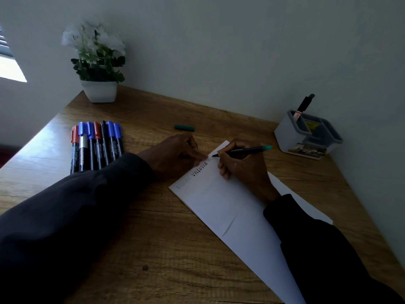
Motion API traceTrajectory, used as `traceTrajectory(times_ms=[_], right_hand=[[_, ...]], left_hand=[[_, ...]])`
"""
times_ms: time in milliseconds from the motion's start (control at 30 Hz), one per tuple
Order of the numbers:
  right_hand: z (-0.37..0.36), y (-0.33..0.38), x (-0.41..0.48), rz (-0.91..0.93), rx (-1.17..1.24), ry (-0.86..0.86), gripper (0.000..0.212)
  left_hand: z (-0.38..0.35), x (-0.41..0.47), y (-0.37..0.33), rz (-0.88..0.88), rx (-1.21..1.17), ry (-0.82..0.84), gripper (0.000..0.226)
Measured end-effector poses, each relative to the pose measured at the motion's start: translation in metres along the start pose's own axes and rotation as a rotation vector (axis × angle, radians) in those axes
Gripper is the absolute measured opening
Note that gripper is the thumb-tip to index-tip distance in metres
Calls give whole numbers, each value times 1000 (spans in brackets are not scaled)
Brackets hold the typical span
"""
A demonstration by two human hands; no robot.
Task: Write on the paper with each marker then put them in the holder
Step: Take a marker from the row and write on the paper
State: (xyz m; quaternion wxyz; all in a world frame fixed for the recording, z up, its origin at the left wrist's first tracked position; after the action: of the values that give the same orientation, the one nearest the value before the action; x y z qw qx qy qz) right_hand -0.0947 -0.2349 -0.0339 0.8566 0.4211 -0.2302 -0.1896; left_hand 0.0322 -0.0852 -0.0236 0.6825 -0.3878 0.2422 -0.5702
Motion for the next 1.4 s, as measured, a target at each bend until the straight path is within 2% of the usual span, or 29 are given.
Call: traceTrajectory(times_ms=[367,600,733,900,1067,1167,1333,1400], right_hand=[[1,-2,0,-57,-9,-14,9],[-1,-6,2,-199,-49,12,12],[1,-3,0,-147,-93,-27,14],[1,-2,0,-155,-60,-16,15],[1,-2,0,-155,-34,-29,14],[2,-2,1,-155,-44,-29,13],[2,-4,1,-170,-57,-46,13],[1,-4,1,-175,-45,-27,12]], left_hand=[[0,1,1,3,70,37,40],[-1,2,5,7,57,33,33],[-2,2,7,-6,129,33,28],[-2,3,5,-9,75,35,22],[-2,3,7,-6,135,38,27],[0,3,7,-3,93,36,35],[-3,5,12,0,199,57,31],[-3,6,11,3,160,53,30]])
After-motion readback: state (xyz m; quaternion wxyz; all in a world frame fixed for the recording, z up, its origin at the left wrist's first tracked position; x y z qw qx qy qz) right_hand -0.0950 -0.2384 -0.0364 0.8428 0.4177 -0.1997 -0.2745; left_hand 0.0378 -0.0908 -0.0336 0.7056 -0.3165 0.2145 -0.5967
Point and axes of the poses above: each hand's wrist, its own x-axis towards the middle knuckle, its own z-axis out of the back of the hand, y = z × x, the point moved 4 cm from there along x, towards the middle knuckle, and after that the axes turned 10 degrees about -x, right-handed, at the moved point
